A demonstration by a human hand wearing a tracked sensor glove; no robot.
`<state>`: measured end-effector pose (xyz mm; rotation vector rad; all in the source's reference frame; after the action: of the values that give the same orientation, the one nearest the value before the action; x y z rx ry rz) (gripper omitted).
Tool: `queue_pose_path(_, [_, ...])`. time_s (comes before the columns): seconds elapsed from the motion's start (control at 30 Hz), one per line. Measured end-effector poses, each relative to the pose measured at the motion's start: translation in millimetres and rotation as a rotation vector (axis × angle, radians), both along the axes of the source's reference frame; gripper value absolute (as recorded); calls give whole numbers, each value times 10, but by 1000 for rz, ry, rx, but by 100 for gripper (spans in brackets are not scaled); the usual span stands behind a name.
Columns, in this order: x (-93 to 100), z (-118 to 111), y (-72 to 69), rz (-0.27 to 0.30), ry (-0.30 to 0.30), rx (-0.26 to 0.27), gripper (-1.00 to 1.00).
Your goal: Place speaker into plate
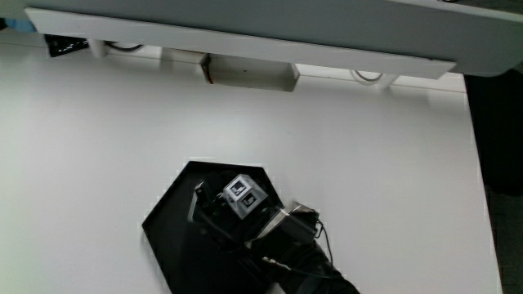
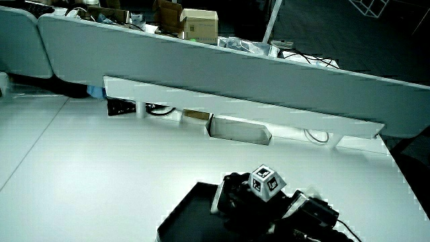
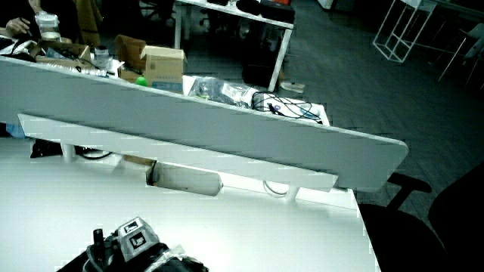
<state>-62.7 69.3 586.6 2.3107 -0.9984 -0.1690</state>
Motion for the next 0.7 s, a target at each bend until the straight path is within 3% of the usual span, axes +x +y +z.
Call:
queue_pose_path(0.13, [-124,113,82,-44,26,-38,0])
queue_pose_path(0.37, [-213,382,127,-42,118,-92,0])
queue_pose_path(0.5, [-295,569,182,-75,210,-86,0])
queue_pose_path(0.57, [-330,594,215,-93,260,-54,0])
queue_pose_path(0.6, [-346,582,223,-94,252,-52,0])
queue_pose_path(0.63, [-363,560,223,-86,266,-8,0])
queue_pose_path(0.7, [-410,613,214,-92,245,-32,0])
